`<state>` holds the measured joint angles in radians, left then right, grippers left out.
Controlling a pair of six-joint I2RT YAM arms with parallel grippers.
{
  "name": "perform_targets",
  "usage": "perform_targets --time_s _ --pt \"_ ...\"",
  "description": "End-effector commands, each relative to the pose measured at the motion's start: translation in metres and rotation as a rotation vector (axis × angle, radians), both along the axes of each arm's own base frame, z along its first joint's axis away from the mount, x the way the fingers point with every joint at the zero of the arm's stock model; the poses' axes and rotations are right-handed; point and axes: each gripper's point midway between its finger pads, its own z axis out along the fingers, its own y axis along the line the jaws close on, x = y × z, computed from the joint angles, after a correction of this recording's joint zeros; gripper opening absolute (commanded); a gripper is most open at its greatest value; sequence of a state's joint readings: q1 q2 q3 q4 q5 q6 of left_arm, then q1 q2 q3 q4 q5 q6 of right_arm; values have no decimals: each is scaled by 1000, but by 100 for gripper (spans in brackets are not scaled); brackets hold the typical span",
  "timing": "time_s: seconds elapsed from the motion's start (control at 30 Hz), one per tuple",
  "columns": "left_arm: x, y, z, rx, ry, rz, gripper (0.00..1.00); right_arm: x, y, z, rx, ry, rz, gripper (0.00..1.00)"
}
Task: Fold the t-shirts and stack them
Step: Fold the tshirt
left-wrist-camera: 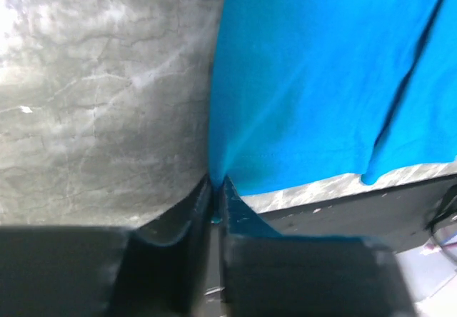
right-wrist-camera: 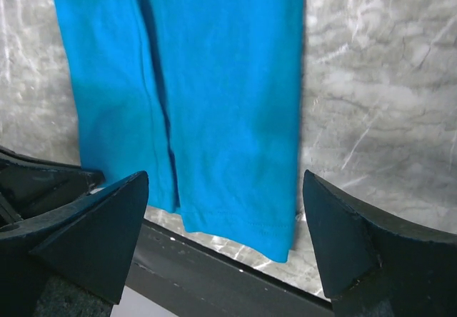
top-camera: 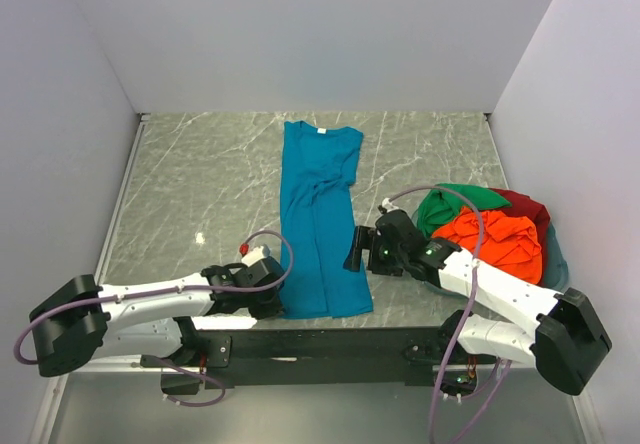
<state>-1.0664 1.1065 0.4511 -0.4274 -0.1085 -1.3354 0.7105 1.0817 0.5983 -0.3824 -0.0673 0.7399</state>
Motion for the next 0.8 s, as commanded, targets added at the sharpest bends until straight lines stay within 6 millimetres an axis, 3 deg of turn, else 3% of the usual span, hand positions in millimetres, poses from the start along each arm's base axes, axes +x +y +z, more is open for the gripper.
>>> perform_targets --time_s 0.0,0.07,0.47,0.77 --pt "-5 -5 -3 -20 26 -14 9 -8 -6 -9 -24 24 -18 94" --pt "-6 -3 -6 -11 39 -4 1 -15 -10 -14 -34 46 -18 94" --pt "-13 2 -6 -39 62 16 1 -74 -9 -39 -28 199 47 88" --pt "-16 -1 -8 -65 68 15 1 -92 -15 -54 -128 240 69 67"
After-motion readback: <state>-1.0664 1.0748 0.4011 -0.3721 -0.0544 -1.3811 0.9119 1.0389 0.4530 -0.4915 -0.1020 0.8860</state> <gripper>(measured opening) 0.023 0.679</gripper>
